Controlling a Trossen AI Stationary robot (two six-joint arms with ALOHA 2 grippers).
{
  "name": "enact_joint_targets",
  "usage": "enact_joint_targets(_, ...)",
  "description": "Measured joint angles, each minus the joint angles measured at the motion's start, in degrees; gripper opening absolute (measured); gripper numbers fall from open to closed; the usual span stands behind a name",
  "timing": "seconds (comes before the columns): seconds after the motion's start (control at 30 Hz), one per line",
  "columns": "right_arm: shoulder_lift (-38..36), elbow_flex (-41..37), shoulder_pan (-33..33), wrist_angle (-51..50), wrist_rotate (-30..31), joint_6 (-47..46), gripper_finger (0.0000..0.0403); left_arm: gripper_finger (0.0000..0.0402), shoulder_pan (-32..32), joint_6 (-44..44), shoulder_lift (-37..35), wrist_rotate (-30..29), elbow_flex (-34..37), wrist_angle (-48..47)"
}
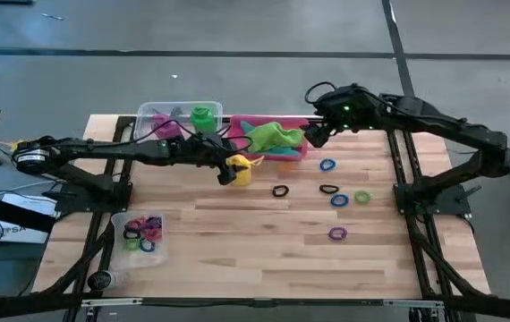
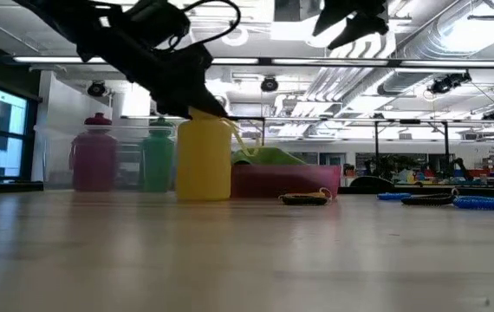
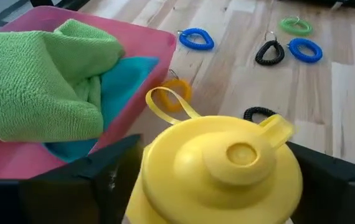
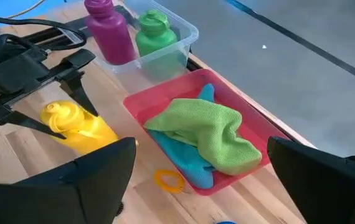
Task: Pick & Place Sports Items
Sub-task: Put the yellow tumbler into the top transparent bin
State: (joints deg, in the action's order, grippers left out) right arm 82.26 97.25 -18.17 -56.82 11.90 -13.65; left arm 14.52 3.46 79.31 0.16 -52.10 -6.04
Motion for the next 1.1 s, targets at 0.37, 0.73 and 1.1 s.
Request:
enact_joint_targets(0.37,0.0,0.0,0.0,0.0,0.0,0.0,0.0294,0.021,0.0,3.4,-0.1,0.0,0.0,0.1)
enact_joint_targets(0.73,0.0,0.0,0.0,-1.0,0.0,0.0,0.0294,0.0205,0.0,6.9,-5.8,0.0,0.0,0.0)
enact_joint_targets(1.1,0.0,0.0,0.0,-2.4,0.0,0.0,0.0294,0.0205,0.0,6.3,-22.7,-6.2,0.0,-1.3)
